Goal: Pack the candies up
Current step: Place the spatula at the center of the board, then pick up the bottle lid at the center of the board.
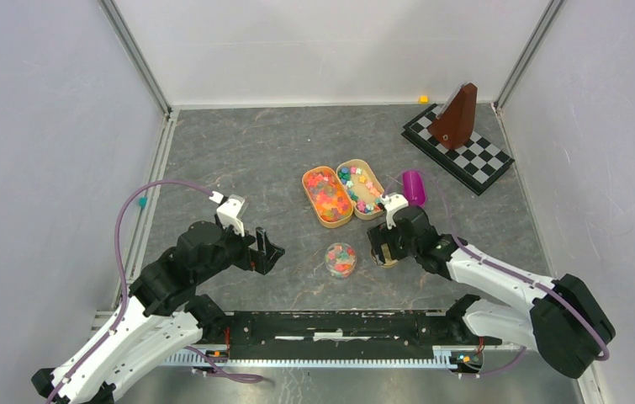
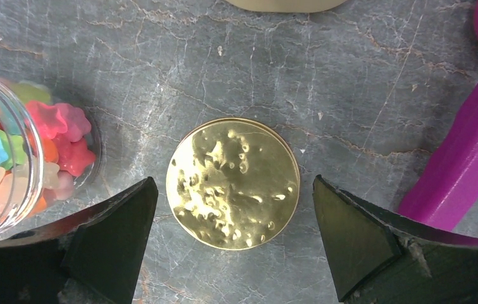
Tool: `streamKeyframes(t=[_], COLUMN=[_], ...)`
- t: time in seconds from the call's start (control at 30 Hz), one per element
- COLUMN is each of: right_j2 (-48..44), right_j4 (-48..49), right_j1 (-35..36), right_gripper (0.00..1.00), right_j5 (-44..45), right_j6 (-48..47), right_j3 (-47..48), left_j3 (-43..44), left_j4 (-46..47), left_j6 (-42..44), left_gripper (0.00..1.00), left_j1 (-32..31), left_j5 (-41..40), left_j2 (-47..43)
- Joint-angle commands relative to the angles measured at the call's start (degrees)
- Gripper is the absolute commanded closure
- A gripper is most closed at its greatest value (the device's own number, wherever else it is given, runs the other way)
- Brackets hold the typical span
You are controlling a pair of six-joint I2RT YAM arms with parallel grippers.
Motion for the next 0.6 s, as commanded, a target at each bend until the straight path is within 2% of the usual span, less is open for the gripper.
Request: streamKeyframes(t=[0.0,0.57], right_j2=[1.55,5.31], right_j4=[2.72,3.00], right_j1=[1.25,3.31], right_gripper=[0.02,0.02], right_j5=[1.96,6.29], right_j6=[1.02,1.25], right_j3=[-0.64,-0.94], left_j3=[-0.01,-0.02], left_j4=[1.08,1.07], left_j6=[-0.20,-0.20], left_gripper=[0.00,0.00], left_j1=[0.12,0.12], left_j5=[-1.14,-1.21], left_j2=[0.24,-0.05])
